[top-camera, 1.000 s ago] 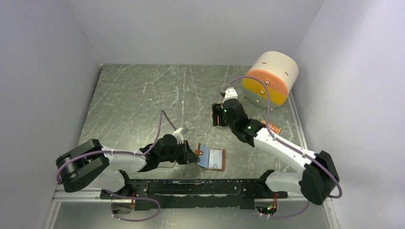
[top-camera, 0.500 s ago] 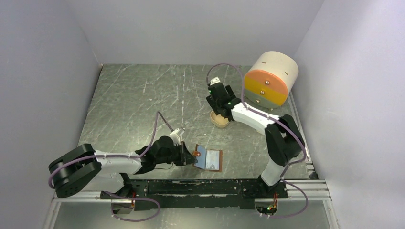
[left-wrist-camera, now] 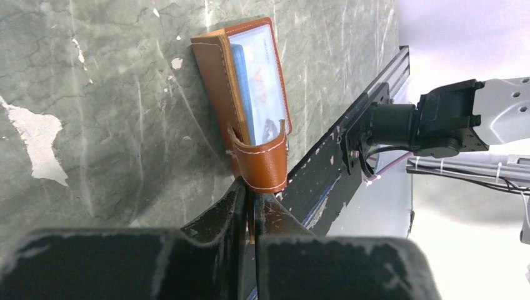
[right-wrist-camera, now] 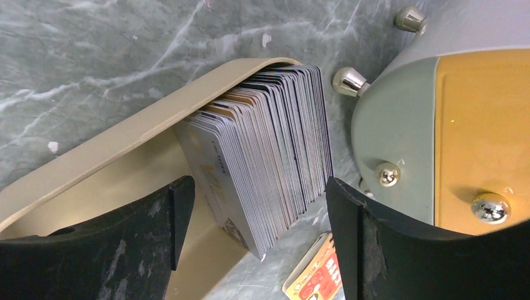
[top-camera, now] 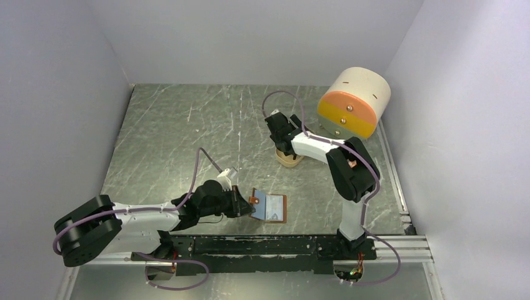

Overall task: Put the credit cards into the card holder
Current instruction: Pick up the credit card from the storage box.

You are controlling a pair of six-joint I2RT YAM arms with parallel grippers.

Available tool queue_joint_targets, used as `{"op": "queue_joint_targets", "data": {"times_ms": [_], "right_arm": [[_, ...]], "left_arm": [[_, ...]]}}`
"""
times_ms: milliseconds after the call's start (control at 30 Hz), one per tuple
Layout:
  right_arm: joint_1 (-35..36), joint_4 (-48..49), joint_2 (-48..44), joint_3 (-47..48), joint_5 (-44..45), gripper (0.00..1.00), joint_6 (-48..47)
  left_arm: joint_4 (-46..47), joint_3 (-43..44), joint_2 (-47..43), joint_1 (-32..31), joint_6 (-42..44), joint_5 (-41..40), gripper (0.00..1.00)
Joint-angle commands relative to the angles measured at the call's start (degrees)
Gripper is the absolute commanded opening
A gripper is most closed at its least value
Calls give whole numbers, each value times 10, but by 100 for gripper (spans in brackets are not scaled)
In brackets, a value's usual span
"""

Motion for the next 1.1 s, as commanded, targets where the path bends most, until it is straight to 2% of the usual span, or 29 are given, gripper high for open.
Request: {"op": "queue_joint_targets", "data": {"times_ms": [0, 233, 400, 600, 1067], "right_arm": [[-4, 11, 20, 14, 31, 80, -26], [-5, 11, 38, 20, 84, 73, -33], [-5, 19, 4, 15, 69, 68, -28], [-5, 11, -1, 21, 62, 64, -22], [-5, -12, -20, 37, 30, 48, -3]], "left_arm": [[5, -5, -11, 2, 5, -14, 9], [1, -6, -16, 2, 3, -20, 9], [7, -7, -13, 1, -1, -19, 9], [7, -4, -9, 2, 1, -16, 9], [7, -6, -13, 2, -2, -17, 9]]}}
